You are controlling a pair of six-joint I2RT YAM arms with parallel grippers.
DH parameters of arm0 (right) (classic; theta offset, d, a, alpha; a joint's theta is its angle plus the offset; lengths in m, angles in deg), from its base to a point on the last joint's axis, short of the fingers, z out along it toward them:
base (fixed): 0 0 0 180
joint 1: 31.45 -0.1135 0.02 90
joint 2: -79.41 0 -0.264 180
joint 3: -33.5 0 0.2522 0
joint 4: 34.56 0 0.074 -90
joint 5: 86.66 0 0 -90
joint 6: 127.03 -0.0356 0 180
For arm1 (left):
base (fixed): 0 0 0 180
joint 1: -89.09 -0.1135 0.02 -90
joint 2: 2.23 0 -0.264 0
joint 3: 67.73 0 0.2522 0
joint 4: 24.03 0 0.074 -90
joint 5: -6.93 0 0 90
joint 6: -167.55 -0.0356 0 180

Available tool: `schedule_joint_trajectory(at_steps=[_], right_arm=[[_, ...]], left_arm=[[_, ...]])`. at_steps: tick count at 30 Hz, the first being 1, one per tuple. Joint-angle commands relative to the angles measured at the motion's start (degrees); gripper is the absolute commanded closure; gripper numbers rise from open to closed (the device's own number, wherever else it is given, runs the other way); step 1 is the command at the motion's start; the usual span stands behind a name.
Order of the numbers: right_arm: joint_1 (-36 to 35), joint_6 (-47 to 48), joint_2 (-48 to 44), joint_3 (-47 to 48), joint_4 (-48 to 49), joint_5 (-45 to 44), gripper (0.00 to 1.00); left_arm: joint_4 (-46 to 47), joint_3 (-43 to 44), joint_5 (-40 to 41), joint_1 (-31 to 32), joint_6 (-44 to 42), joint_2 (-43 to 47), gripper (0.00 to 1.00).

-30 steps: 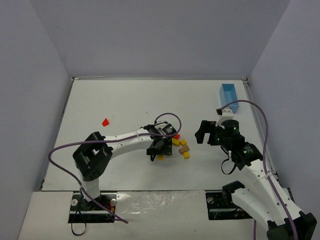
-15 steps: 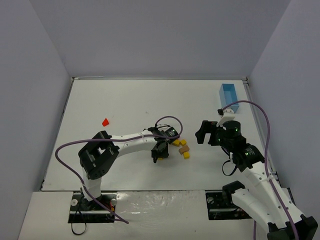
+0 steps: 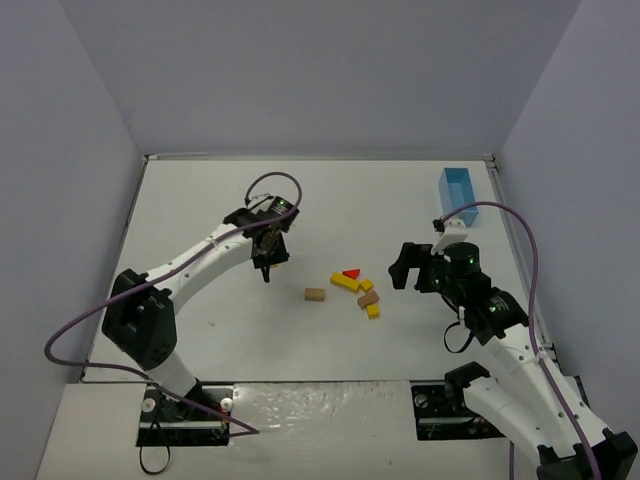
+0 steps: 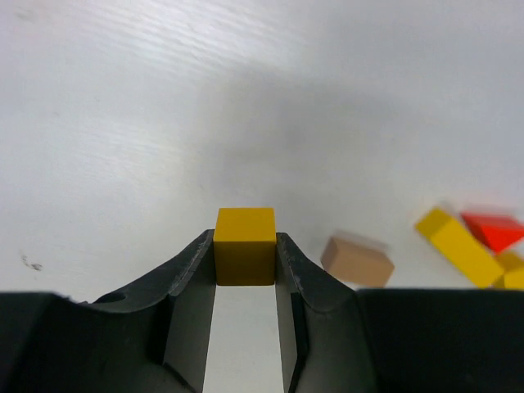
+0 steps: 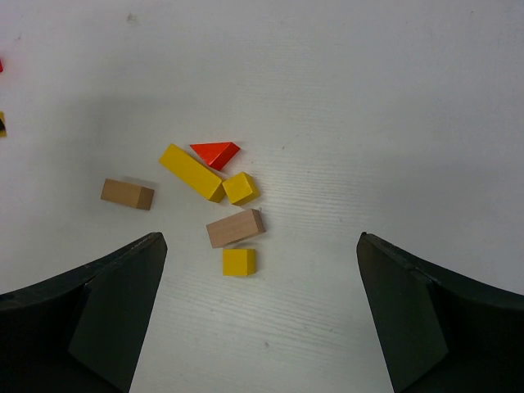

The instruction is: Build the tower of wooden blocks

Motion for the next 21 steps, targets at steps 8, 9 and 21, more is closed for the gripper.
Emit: schedule_joint_trajectory(at_steps=[8, 9, 21], right_arm=[[-1.16, -0.59, 1.08, 0.35, 2.72, -0.93, 0.0], [-1.32, -0.59, 1.16, 0.35, 2.79, -0.93, 0.0], [-2.68, -0.72, 1.56, 0.4, 2.79, -1.6, 0.0]], left_arm=[[-1.88, 14.6, 0.11, -17.43, -5.92, -12.22, 0.93], [-1.82, 15.32, -0.48, -18.3, -5.83, -13.13, 0.93], [-1.93, 21.76, -3.0, -24.84, -6.86, -23.36, 0.92]])
